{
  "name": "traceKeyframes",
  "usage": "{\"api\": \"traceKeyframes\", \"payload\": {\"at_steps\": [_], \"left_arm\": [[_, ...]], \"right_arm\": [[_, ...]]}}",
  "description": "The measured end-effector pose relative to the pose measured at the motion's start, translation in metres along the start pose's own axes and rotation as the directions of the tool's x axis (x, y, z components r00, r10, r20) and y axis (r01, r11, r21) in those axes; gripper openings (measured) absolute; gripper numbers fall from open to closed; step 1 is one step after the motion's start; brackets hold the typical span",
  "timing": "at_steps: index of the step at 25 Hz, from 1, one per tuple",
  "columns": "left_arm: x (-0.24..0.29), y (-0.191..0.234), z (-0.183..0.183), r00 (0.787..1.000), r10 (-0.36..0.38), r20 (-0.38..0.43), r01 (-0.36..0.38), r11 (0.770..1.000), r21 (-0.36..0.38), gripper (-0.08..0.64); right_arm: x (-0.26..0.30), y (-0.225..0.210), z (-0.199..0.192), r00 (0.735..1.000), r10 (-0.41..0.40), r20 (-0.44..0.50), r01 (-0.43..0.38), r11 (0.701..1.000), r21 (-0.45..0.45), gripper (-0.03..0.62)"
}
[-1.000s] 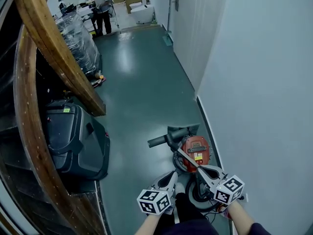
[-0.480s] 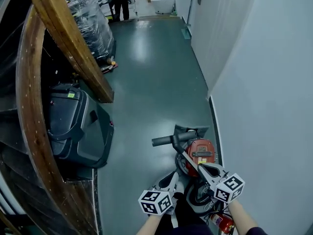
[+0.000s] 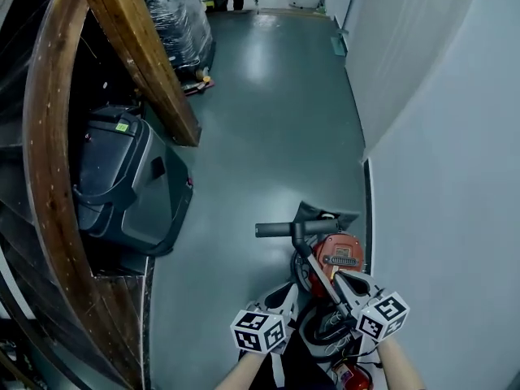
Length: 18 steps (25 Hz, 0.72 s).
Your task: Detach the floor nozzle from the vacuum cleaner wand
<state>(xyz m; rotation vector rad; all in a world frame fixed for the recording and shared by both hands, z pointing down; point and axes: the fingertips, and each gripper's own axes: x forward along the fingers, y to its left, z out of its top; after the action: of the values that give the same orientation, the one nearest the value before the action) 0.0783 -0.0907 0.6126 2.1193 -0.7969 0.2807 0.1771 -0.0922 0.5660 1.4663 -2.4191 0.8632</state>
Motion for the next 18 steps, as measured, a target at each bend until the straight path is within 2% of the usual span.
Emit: {"api": "traceKeyframes", "payload": {"at_steps": [9, 18], "left_arm": [[0.036, 0.030, -0.033, 0.999, 0.048, -0.020, -0.049, 0.997, -0.051, 0.005], [0.076, 0.052, -0.060, 0.998, 0.052, -0.038, -0.056, 0.994, -0.090, 0.005]], "right_arm": [[0.036, -0.022, -0.030, 0.995, 0.045, -0.094, -0.048, 0.998, -0.033, 0.017], [0.063, -0.040, -0.046, 0.986, 0.070, -0.150, -0.077, 0.996, -0.041, 0.017]]}}
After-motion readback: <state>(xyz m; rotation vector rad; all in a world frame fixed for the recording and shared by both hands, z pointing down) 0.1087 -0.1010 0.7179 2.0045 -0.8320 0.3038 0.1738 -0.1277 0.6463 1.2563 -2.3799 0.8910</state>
